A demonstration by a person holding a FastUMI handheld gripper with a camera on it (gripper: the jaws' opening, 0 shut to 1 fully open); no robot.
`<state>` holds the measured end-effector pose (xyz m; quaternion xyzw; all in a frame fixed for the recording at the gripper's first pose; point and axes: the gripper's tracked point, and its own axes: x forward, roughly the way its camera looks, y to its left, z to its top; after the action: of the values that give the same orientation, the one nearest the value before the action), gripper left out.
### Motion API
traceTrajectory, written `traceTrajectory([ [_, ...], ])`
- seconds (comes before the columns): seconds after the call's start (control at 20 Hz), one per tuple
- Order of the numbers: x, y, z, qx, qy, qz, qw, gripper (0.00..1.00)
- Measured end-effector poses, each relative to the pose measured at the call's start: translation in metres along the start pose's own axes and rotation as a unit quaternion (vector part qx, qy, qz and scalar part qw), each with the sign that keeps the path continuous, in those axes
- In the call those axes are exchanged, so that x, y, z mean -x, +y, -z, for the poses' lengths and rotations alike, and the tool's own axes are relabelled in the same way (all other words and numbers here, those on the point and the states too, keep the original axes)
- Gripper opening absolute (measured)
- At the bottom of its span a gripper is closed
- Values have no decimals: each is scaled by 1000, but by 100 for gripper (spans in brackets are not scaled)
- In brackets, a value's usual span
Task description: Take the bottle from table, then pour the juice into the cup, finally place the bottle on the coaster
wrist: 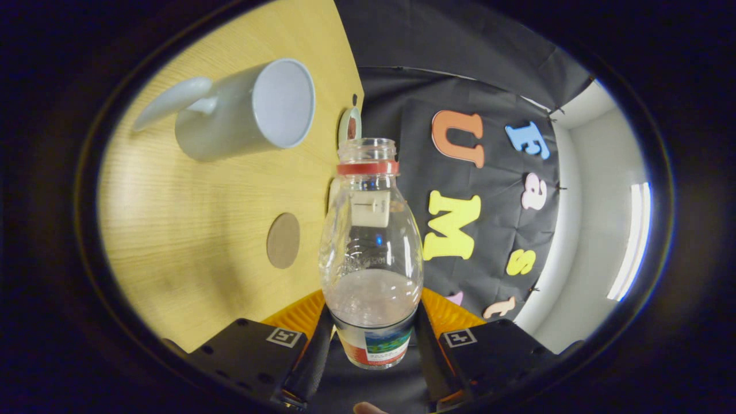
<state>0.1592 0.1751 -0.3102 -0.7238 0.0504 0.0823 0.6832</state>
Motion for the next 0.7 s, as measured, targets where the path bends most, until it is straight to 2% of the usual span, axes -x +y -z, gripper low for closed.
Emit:
traceTrajectory([
  [0.7,0,-9,-6,38,-5,7,999,74],
])
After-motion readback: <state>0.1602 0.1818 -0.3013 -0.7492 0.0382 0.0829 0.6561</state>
